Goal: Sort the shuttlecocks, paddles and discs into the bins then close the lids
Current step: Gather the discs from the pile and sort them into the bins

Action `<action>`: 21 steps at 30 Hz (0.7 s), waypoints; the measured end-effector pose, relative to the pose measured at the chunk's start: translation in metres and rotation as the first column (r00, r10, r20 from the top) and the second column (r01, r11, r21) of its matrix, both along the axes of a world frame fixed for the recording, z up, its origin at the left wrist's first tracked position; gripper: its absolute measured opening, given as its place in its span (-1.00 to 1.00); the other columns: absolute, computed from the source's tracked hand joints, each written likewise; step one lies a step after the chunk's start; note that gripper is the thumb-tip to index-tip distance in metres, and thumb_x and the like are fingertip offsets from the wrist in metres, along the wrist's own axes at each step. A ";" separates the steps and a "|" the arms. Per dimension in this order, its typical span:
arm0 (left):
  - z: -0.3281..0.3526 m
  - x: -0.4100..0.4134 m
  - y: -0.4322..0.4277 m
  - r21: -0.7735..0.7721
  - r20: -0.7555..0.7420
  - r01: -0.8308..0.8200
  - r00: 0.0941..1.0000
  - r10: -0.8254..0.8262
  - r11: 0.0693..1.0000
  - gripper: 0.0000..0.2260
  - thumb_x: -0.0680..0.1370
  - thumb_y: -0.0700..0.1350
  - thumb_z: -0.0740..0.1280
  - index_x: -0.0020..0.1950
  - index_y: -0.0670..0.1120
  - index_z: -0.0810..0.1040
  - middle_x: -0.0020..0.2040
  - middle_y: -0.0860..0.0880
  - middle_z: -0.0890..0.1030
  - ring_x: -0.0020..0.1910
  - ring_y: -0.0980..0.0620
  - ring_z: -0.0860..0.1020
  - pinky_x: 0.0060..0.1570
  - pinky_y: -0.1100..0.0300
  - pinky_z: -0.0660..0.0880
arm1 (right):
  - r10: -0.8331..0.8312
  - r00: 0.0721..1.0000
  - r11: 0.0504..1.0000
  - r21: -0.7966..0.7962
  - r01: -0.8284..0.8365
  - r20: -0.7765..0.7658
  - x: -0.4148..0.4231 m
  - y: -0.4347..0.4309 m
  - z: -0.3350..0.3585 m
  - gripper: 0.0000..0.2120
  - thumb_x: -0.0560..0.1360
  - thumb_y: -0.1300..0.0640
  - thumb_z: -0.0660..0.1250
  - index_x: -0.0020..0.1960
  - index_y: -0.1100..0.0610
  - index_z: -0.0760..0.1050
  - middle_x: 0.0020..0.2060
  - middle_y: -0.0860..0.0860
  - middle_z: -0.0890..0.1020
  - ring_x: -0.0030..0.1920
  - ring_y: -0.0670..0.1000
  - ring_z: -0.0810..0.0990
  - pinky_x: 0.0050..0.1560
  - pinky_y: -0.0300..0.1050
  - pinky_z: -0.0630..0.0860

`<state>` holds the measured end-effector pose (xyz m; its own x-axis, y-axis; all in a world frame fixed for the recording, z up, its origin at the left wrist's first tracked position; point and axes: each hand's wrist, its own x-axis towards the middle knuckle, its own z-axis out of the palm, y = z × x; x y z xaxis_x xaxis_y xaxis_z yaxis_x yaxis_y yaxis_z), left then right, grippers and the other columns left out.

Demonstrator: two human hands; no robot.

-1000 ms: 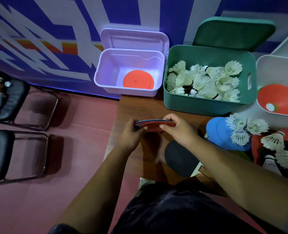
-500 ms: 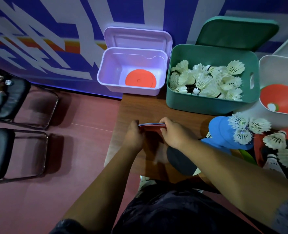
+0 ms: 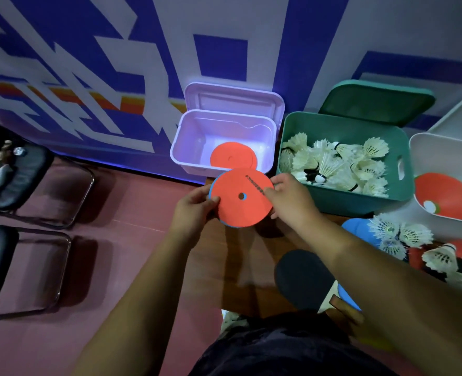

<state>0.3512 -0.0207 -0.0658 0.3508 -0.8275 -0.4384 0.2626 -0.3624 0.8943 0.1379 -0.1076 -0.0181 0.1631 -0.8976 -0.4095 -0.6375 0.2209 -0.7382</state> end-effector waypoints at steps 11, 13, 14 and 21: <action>0.040 0.049 -0.096 0.122 0.325 0.082 0.938 -0.118 0.989 -0.90 0.42 -0.11 0.43 -0.22 -0.11 0.56 -0.31 -0.09 0.56 -0.28 -0.08 0.50 -0.23 -0.05 0.53 | -0.132 0.982 0.991 0.052 0.126 0.132 0.029 -0.094 -0.010 -0.43 0.22 -0.15 0.28 0.22 -0.10 0.62 -0.01 -0.06 0.69 0.07 0.10 0.71 0.17 0.06 0.63; 0.034 0.055 -0.099 0.225 0.341 0.092 0.925 -0.167 0.970 -0.88 0.36 -0.17 0.37 -0.15 -0.19 0.57 -0.34 -0.12 0.47 -0.30 -0.09 0.44 -0.23 0.02 0.43 | -0.101 0.993 0.994 0.057 0.098 0.067 0.030 -0.085 -0.005 -0.74 0.24 -0.08 0.24 -0.21 0.02 0.61 -0.28 -0.02 0.60 -0.04 0.25 0.69 0.03 0.14 0.61; 0.032 0.056 -0.097 0.250 0.333 0.094 0.926 -0.176 0.964 -0.87 0.36 -0.20 0.36 -0.12 -0.14 0.61 -0.30 -0.13 0.51 -0.29 -0.09 0.46 -0.20 0.03 0.46 | -0.100 0.993 0.994 0.060 0.096 0.057 0.031 -0.080 -0.002 -0.75 0.30 0.00 0.23 -0.26 0.14 0.59 -0.32 0.05 0.59 -0.03 0.34 0.69 0.04 0.25 0.63; 0.021 0.042 -0.062 0.257 0.157 0.110 0.976 -0.154 0.960 -0.92 0.62 -0.24 0.38 0.05 -0.18 0.67 -0.12 -0.13 0.63 -0.25 -0.03 0.60 -0.13 0.07 0.55 | -0.105 0.986 0.982 0.172 0.082 0.130 0.031 -0.026 0.012 -0.82 0.66 0.17 0.27 0.09 0.17 0.64 0.00 0.09 0.74 -0.04 0.08 0.74 0.04 0.08 0.69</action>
<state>0.3935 -0.0829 -0.0450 0.3347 -0.7459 -0.5759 0.0461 -0.5974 0.8006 0.1691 -0.1332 -0.0058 0.1467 -0.8330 -0.5335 -0.5031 0.4015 -0.7653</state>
